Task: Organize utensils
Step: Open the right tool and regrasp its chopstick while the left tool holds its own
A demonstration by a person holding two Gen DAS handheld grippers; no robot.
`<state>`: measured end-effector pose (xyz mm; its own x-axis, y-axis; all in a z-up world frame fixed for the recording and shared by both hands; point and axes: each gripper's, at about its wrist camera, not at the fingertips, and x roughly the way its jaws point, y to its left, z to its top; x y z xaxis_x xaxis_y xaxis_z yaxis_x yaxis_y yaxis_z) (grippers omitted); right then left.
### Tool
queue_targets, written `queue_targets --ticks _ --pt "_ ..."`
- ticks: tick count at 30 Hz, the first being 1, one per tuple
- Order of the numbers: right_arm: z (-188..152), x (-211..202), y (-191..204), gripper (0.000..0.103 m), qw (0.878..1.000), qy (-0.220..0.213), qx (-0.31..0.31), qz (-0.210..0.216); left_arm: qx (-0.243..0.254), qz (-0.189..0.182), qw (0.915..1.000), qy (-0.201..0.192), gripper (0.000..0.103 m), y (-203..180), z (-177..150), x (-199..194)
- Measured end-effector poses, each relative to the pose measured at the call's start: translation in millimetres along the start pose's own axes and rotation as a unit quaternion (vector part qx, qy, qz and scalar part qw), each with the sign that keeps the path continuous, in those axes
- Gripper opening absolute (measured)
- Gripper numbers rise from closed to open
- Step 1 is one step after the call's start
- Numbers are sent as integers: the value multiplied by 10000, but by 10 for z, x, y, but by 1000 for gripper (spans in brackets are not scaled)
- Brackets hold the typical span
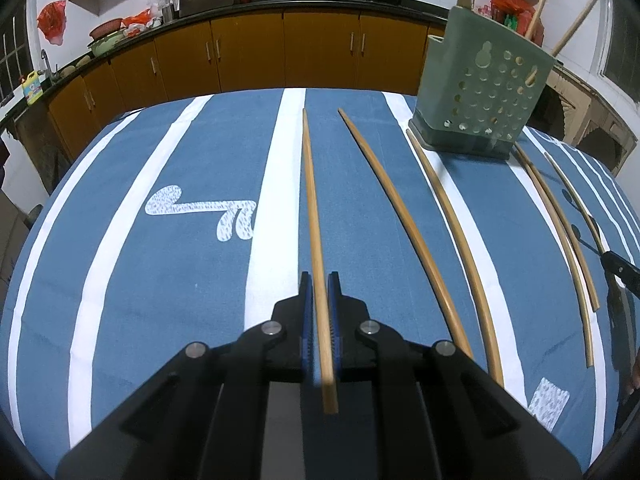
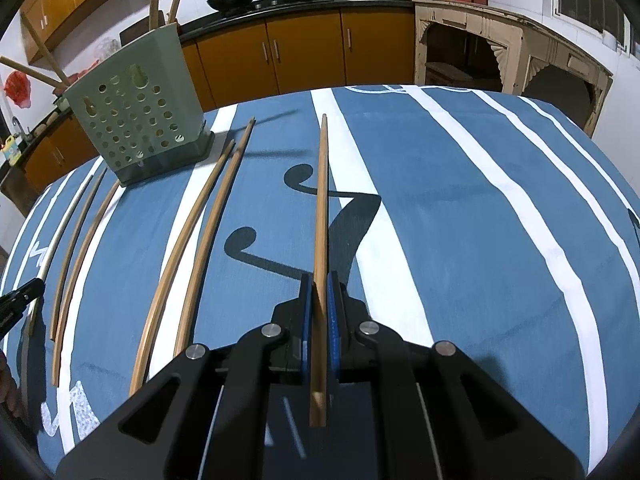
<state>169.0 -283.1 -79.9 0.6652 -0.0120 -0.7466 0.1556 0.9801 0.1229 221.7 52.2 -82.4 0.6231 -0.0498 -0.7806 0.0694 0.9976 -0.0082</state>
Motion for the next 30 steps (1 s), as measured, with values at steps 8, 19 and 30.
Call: queue_targets --ticks 8,19,30 --pt "-38 -50 -64 8 9998 0 81 184 103 -49 9999 5 8 -58 -136 -100" --pt "84 -439 -124 8 9977 -623 78 255 237 -249 9994 38 8 -84 -100 -297" --pt "37 -299 -73 8 9994 -235 -91 252 79 -121 9999 -77 8 30 -89 -362"
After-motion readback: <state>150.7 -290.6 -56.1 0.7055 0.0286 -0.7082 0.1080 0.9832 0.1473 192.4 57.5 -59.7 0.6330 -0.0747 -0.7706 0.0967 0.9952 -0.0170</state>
